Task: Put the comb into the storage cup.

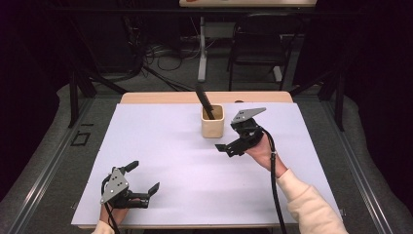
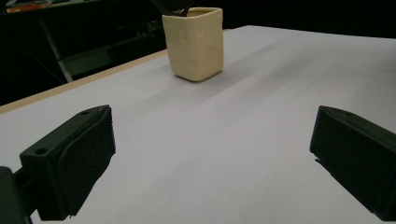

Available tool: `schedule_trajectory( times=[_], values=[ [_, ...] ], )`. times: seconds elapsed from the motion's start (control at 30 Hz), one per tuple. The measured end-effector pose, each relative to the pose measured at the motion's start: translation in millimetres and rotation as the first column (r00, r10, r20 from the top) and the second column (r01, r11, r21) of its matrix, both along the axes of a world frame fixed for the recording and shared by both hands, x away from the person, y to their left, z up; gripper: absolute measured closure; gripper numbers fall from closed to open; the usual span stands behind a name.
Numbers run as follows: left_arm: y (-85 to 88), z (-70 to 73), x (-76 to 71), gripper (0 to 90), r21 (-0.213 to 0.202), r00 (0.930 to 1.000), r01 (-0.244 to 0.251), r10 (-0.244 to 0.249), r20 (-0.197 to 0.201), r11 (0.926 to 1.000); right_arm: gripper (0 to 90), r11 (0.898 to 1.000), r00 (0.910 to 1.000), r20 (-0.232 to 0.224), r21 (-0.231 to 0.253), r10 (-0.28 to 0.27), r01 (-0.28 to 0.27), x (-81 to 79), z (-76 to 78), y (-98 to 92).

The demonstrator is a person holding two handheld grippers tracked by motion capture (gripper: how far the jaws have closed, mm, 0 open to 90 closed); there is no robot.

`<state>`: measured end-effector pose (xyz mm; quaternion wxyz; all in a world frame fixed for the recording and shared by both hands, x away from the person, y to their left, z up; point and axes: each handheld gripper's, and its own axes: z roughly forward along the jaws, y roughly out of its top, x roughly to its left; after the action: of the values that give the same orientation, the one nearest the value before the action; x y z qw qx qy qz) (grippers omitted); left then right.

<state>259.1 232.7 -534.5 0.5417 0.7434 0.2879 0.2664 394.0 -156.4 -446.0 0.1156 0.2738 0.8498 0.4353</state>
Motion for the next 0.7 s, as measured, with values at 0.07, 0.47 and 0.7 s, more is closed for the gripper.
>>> schedule_trajectory(
  times=[0.07, 0.47, 0.7],
  values=[
    [0.2, 0.0, 0.1, 0.1, 0.000, 1.0000, 0.000, 0.000, 0.000, 1.0000, 0.0, 1.000, 1.0000, -0.001, 0.000, -0.005, 0.005, -2.5, 0.3, -3.5],
    [-1.0, -0.1, -0.1, 0.1, 0.001, 1.0000, -0.001, 0.001, -0.002, 1.0000, 0.0, 1.000, 0.9998, 0.015, -0.027, -0.012, 0.013, -21.6, -7.1, -23.5],
    [-1.3, -0.2, -0.2, 0.1, 0.002, 1.0000, -0.002, 0.002, -0.003, 1.0000, 0.0, 0.999, 0.9996, 0.018, -0.034, -0.024, 0.025, -34.6, -10.7, -35.8]
  ],
)
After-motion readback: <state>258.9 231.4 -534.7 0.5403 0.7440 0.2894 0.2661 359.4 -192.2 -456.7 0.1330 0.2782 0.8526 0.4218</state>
